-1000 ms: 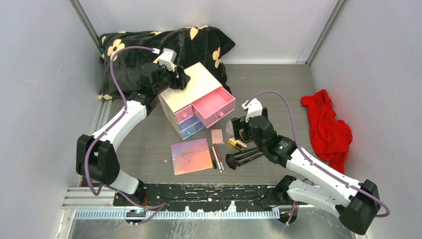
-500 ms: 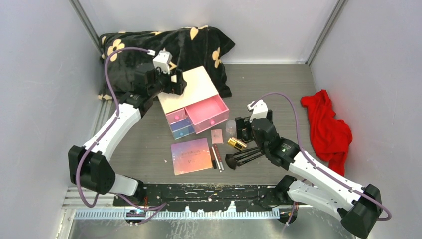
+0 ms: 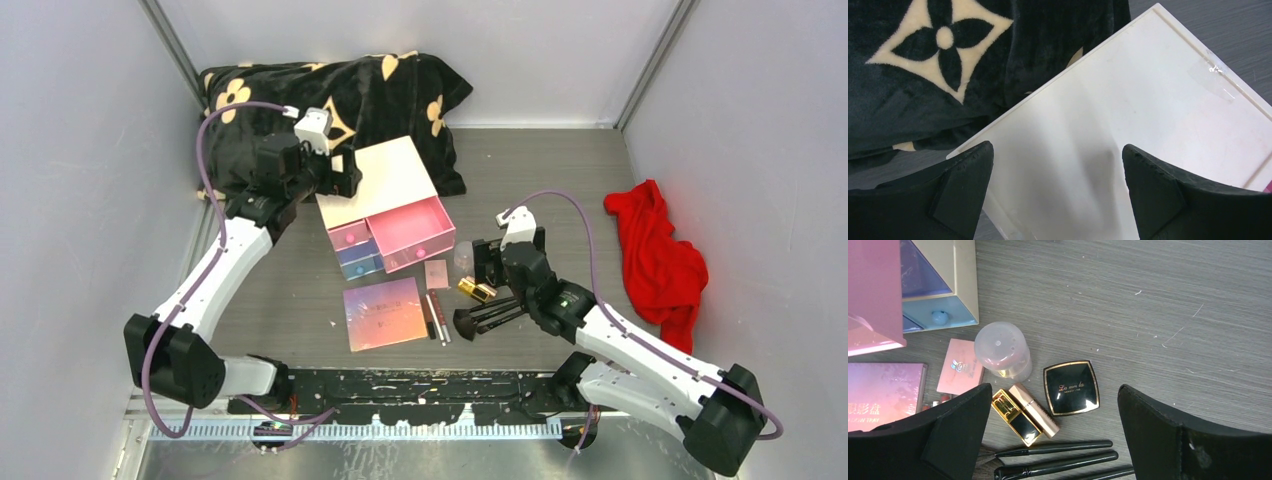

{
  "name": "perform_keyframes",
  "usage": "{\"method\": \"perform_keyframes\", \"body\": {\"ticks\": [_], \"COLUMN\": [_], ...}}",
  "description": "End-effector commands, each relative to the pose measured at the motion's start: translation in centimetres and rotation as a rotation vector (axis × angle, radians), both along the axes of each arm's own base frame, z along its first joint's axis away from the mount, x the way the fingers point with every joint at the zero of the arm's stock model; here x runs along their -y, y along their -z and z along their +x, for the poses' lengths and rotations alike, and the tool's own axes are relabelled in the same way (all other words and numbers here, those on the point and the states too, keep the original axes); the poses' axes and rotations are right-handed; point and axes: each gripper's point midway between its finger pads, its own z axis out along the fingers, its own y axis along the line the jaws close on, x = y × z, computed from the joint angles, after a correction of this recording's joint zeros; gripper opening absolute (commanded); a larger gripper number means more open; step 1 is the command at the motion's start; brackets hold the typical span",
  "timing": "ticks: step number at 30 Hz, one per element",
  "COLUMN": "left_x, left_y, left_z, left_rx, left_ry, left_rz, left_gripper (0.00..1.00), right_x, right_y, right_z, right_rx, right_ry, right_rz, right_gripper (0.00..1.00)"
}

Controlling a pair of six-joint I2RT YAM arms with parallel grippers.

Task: Organize the makeup
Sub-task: Pick up the makeup from the center of the board.

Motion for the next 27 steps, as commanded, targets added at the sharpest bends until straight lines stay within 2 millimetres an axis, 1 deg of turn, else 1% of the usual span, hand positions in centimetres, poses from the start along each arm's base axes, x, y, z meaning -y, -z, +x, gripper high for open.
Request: {"method": "perform_keyframes", "body": {"ticks": [1,2,3,7,9,13,18,21,23,27], "left_x": [-0.6,-0.8,-0.8,-1.1,-1.4,-2.1,-2.9,-3.0,-3.0,-2.9], "left_y": [-3.3,-4.8,-5.4,-7.5,-8.1,-8.1,-8.2,-8.3,-8.2,-7.9], "left_z": [-0.7,-1.3,-1.5,-2.1,-2.2,-2.2,-2.6,-2.8,-2.9,-2.9], "left_rx": [0.066,0.099,0.111,0.147,0.145,0.129,0.137,0.14,0.14,0.137], "left_ry": [-0.013,-0.015,-0.015,-0.02,-0.029,-0.064,-0.103,-0.107,-0.105,-0.104], "left_rz": [-0.019,-0.03,-0.034,-0.039,-0.029,-0.014,-0.011,-0.013,-0.014,-0.014], "left_gripper": [1.0,1.0,1.0,1.0,1.0,1.0,1.0,1.0,1.0,1.0], "right_x": [-0.8,-0.8,-0.8,-0.7,-0.7,-1.0,-0.2,-0.2,-0.3,-1.3], "right_y": [-0.8,-0.6,-0.5,-0.1,0.1,0.7,1.1,1.5,1.9,2.6], "right_z": [0.8,0.9,0.9,1.3,1.4,1.9,2.3,2.6,2.7,2.9], "right_rx": [0.036,0.031,0.029,0.03,0.027,0.011,0.005,-0.008,-0.017,-0.032], "right_ry": [0.022,0.027,0.031,0.055,0.059,0.067,0.095,0.076,0.062,0.006], "right_rz": [0.074,0.072,0.071,0.072,0.077,0.091,0.13,0.164,0.176,0.163], "right_gripper": [1.0,1.0,1.0,1.0,1.0,1.0,1.0,0.99,0.98,0.94]}}
